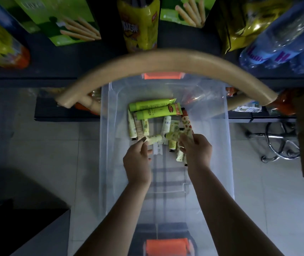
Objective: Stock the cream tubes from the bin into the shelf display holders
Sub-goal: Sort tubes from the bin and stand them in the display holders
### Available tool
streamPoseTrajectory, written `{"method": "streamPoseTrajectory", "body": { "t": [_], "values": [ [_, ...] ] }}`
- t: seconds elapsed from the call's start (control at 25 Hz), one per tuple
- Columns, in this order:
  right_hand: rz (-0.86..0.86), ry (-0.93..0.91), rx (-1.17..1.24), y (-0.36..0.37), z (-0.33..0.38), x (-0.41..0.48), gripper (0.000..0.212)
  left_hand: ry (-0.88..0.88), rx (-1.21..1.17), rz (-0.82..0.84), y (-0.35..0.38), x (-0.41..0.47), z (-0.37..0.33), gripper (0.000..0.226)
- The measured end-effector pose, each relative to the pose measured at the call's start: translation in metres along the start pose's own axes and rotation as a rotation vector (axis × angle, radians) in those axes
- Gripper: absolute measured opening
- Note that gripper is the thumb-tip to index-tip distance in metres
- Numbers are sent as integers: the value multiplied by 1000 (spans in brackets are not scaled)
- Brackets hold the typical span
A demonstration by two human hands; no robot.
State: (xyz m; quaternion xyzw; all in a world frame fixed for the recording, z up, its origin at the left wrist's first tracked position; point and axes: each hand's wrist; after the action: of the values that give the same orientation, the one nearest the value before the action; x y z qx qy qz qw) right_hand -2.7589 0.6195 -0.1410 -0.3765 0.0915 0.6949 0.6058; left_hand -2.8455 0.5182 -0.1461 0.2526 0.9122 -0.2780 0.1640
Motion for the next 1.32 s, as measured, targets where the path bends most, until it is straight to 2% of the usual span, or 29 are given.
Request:
{"method": "streamPoseTrajectory", "body": {
  "t": [0.16,0.28,0.48,0.56,0.68,0.8,0.84,1.0,1.04,1.16,1.32],
  "values": [
    [6,-175,30,-23,55,-46,11,46,-170,81,-43,-15,-50,9],
    [46,-210,126,-39,95,-81,12,22,-345,166,-76,-27,-100,13],
    [96,-342,265,-51,145,-124,51,8,-522,289,-115,-50,-171,11],
    [138,-358,291,-59,161,-139,59,-1,-558,292,-126,-70,-200,11],
    [291,-380,342,-81,186,-183,47,59,-512,285,-140,-104,-236,22],
    [397,-460,346,-106,201,-226,32,178,-341,398,-159,-144,-257,57],
    [408,-498,350,-113,204,-240,28,224,-314,440,-166,-156,-262,60],
    [408,-666,356,-136,219,-289,32,315,-409,402,-192,-207,-290,14],
    [403,-694,334,-140,224,-302,34,312,-445,390,-200,-217,-298,9],
    [447,-725,328,-150,244,-333,34,333,-508,399,-226,-240,-322,15],
    [516,-806,316,-151,280,-357,31,505,-458,393,-264,-241,-354,17]
  ]
}}
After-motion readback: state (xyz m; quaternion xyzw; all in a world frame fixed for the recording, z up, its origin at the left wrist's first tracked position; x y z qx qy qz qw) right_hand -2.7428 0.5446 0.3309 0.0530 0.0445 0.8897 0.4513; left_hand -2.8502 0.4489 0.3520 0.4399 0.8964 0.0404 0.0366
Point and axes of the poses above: each hand's wrist, its own x-axis towards the middle knuckle, its own y-axis out of the palm, z = x × y
